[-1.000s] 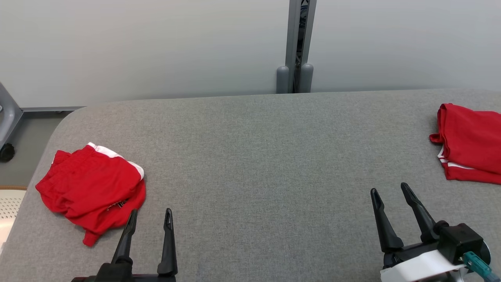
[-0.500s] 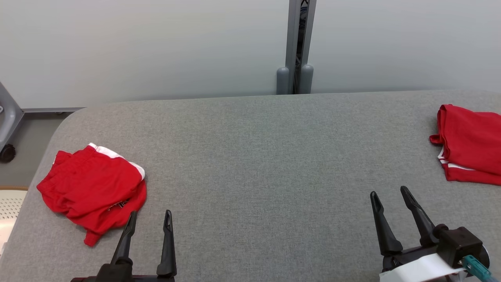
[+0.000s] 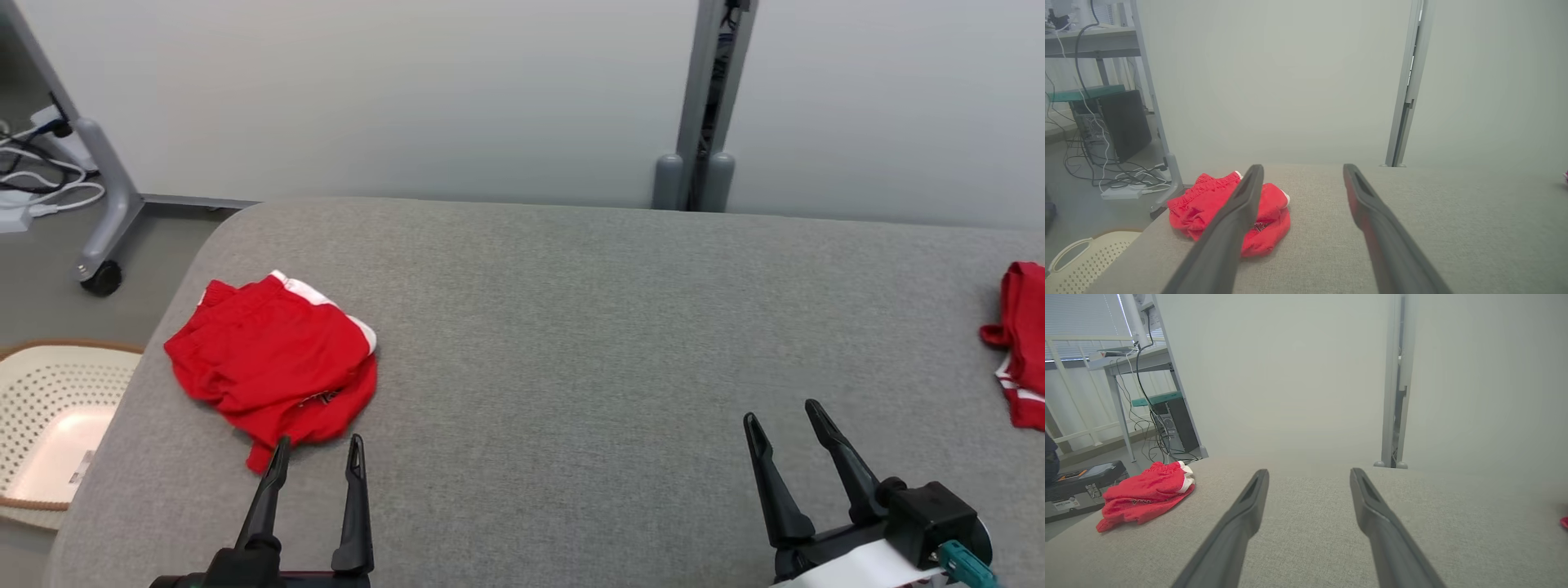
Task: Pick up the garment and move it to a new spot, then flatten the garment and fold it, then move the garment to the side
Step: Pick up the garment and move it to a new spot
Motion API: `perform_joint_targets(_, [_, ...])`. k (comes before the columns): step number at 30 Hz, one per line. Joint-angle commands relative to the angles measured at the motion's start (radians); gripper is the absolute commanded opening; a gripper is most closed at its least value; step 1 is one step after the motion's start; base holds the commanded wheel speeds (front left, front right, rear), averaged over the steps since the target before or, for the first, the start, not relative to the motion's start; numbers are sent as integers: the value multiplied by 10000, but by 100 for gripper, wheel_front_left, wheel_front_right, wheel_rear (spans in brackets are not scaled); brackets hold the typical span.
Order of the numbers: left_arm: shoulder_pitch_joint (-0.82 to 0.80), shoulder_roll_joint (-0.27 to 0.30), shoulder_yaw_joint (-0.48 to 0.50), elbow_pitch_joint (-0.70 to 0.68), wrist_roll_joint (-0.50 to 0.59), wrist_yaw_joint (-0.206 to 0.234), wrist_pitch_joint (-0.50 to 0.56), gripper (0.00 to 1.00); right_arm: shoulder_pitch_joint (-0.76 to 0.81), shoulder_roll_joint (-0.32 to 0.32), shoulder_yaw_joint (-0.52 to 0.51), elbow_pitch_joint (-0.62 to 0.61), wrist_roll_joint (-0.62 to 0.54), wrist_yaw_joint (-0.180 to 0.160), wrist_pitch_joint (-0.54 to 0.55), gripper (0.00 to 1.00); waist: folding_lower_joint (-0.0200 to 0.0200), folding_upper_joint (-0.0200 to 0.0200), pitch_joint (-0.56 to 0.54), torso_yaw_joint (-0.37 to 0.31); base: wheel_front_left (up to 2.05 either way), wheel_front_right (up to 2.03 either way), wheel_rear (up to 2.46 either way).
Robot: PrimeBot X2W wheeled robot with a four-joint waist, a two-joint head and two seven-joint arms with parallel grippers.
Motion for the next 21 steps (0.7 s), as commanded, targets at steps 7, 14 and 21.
perform_joint_targets(7, [-165,31,-79,-120,21,64,-41,100,243,6,303,-69,233,-3,-24,100,0,-1,-14,1401,0,0,0])
perform_joint_targets(14, [-78,33,-35,-226,-56,79,-39,100,252,12,499,4,329,-3,-26,100,0,-1,5,2146,0,0,0])
perform_joint_targets(21, [-65,31,-40,-278,-134,108,-41,100,199,-44,569,37,377,-3,-24,100,0,-1,23,2740,0,0,0])
